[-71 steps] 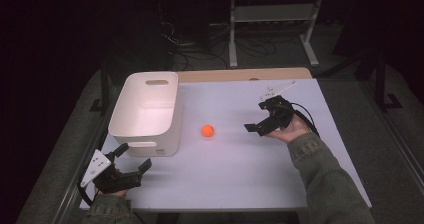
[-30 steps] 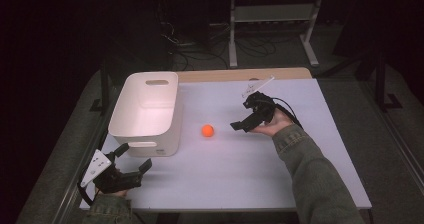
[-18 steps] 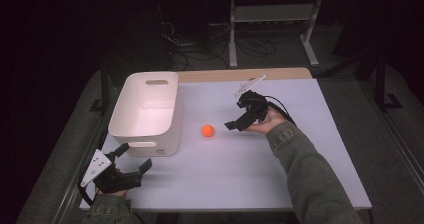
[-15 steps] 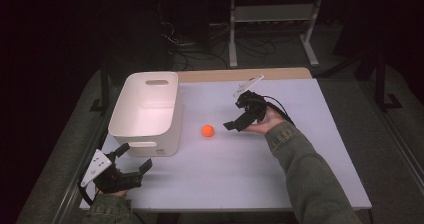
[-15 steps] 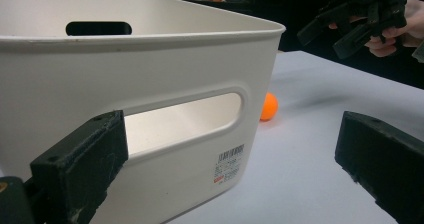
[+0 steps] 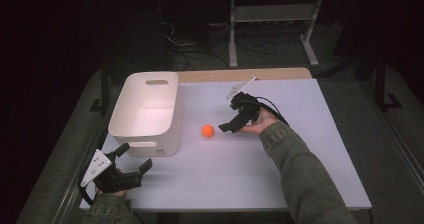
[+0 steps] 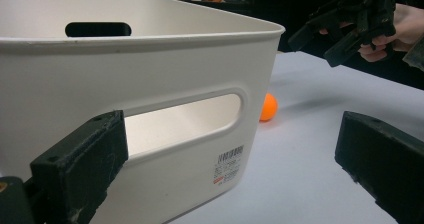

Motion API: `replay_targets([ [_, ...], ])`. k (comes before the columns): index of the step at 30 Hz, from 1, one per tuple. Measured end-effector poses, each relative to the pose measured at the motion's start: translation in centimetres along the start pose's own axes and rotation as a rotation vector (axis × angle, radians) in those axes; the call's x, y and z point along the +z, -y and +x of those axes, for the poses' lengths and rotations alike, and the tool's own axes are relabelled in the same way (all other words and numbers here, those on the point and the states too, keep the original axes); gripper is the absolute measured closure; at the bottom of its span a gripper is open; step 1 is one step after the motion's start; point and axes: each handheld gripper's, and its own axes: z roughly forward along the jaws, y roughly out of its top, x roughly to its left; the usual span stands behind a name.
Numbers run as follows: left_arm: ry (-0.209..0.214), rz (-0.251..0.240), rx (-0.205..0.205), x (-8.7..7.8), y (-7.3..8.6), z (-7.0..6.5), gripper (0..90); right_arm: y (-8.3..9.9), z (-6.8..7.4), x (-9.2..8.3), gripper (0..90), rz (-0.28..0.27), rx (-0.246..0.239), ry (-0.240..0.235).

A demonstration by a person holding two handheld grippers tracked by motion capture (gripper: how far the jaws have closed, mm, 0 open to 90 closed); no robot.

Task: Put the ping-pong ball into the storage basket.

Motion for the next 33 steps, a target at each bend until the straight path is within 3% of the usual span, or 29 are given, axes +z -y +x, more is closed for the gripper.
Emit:
replay_targets([
  [17,0.005,-0.001,0.002,0.0,0.0,0.0,0.0,-0.4,0.1,1.5,0.0,0.015,-0.002,-0.021],
  [33,0.005,-0.002,0.001,0.0,0.0,0.0,0.0,-0.3,-0.3,3.7,0.0,0.026,0.009,-0.08],
])
